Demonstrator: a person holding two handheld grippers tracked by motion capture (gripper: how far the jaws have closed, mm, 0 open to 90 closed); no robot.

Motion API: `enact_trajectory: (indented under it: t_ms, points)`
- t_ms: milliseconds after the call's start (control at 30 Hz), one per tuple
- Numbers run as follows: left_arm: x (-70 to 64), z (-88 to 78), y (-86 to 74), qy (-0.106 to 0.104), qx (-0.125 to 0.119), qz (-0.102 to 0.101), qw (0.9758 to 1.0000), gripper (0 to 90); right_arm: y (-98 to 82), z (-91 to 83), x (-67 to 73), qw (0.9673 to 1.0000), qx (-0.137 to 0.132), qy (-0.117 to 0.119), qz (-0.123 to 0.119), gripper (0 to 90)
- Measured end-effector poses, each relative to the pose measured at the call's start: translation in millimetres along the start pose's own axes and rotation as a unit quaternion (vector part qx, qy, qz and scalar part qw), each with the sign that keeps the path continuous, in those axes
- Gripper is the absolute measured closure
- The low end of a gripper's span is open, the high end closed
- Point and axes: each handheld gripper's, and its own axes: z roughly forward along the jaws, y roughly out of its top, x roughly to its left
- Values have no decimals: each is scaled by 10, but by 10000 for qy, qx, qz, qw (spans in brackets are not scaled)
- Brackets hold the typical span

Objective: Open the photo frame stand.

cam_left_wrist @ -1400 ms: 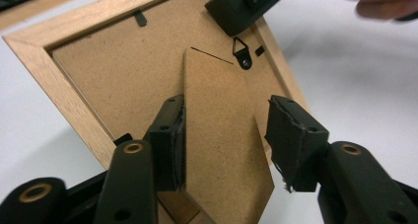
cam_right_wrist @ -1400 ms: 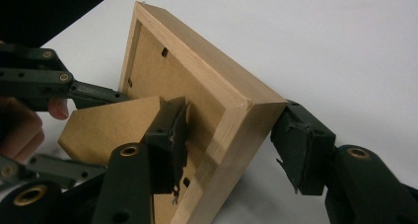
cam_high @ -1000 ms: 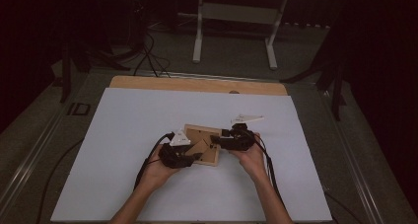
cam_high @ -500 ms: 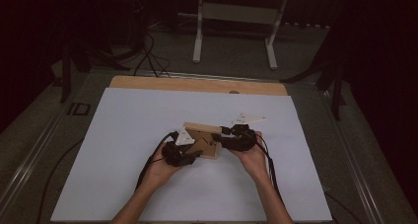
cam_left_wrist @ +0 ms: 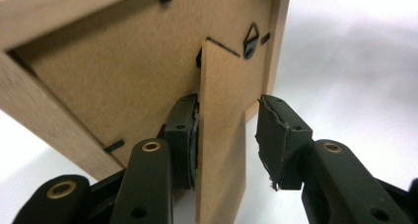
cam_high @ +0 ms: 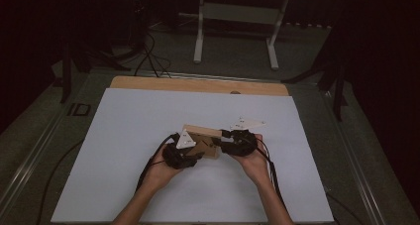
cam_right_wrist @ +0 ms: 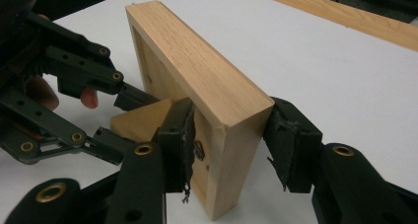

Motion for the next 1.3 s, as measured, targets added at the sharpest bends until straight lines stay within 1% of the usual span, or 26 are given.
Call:
enact_trajectory:
  t_ms: [33, 133, 200, 333, 400, 500, 667, 833, 1000, 1300]
  points:
    - [-12, -4, -2, 39, 25, 46, 10000, 603, -3, -6, 10, 10000, 8, 11, -11, 544]
    - [-31, -17, -21, 14, 36, 83, 10000, 602, -9, -21, 40, 10000, 40, 19, -81, 540]
    - [-34, -29, -42, 0, 55, 84, 9999, 604, -21, -30, 57, 9999, 46, 52, -111, 537]
    - [-30, -47, -83, -46, 77, 33, 10000, 619, -63, -40, 78, 9999, 12, 124, -85, 531]
    - [-25, -69, -128, -81, 96, -3, 9999, 627, -80, -44, 96, 9999, 17, 115, -80, 536]
    - [-26, -82, -161, -122, 129, 22, 9998, 667, -96, -54, 113, 9999, 9, 106, -94, 539]
    - [-28, -96, -186, -180, 139, 40, 9997, 705, -107, -66, 162, 9998, 28, 27, -217, 545]
    - [-41, -99, -193, -203, 154, 46, 9997, 713, -119, -78, 218, 9993, 42, -83, -367, 546]
    - [-54, -103, -199, -228, 150, 56, 9996, 716, -144, -94, 252, 9991, 40, -90, -408, 544]
    - [-88, -121, -226, -190, 109, 116, 9997, 731, -195, -118, 313, 9990, 36, -96, -437, 541]
